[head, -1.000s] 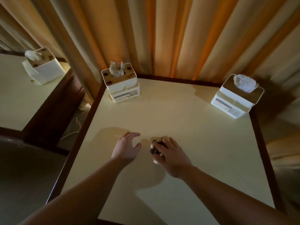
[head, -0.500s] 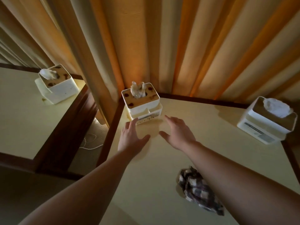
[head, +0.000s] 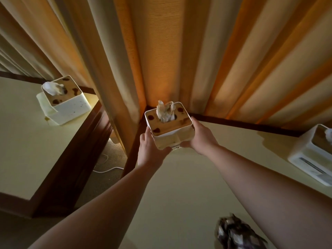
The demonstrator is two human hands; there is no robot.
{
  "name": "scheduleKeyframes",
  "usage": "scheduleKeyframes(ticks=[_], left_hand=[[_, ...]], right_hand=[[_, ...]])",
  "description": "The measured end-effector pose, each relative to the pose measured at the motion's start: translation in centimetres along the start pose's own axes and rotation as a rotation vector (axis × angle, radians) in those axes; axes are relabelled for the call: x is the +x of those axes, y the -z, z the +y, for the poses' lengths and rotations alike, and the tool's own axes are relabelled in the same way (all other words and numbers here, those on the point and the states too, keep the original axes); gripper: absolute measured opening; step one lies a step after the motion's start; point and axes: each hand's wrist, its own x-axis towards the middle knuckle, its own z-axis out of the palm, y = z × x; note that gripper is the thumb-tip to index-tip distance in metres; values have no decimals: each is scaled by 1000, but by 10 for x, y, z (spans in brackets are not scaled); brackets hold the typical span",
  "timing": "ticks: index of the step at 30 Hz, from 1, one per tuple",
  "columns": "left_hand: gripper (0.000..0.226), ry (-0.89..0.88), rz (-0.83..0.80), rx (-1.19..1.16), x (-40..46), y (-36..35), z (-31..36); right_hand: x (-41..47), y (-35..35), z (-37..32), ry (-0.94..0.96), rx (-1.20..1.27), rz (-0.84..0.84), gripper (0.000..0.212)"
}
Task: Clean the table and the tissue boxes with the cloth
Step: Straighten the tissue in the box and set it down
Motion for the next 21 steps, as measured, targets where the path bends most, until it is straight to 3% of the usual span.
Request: scheduleKeyframes(ticks=[7,21], left_hand=[[104,-41,-21,-40,-3,2,2],[100,-110,-212,21,-100,-35,65]], right_hand=[[-17,6,2,31,142,44,83],[-158,58,67,-25,214,160,87]])
